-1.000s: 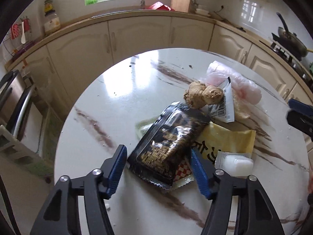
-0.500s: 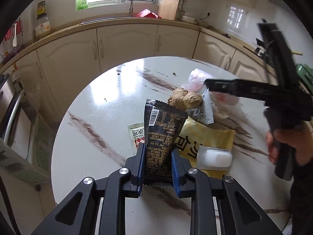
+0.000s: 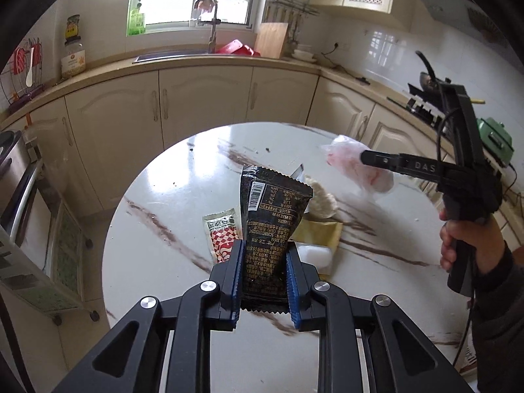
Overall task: Collect trash
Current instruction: 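Grasp black snack packet with left tool while right tool grasps clear plastic bag, then carry both items over the bin and open both tools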
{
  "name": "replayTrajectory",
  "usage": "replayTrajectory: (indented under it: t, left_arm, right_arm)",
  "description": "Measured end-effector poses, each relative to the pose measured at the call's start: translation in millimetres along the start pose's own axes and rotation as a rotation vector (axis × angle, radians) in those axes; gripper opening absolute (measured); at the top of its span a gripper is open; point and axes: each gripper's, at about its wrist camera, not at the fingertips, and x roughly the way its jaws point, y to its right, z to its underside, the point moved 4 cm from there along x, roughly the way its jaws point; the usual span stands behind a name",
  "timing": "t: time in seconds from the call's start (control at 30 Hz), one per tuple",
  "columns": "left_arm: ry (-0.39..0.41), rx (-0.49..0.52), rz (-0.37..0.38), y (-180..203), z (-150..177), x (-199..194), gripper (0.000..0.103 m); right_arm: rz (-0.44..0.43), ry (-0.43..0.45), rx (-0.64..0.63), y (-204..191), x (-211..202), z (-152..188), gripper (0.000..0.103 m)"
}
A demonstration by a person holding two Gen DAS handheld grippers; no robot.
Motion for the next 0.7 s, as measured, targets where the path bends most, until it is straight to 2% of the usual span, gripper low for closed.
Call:
replayTrajectory:
  t: [0.33, 0.57, 0.7]
  left_arm:
    - [0.054, 0.011, 0.021, 19, 39, -72, 0.019]
    - [0.078, -0.015, 0.021, 16, 77, -125, 0.019]
    - [0.097, -0.046, 0.003, -2, 104, -159, 0.019]
  right_arm:
    - [-0.026, 0.037, -0.044, -29, -80, 35, 0.022]
    - [-0.100, 0.081, -0.099, -85, -131, 54, 0.022]
    - [-0.175, 0.083, -0.170, -145, -145, 66, 0.022]
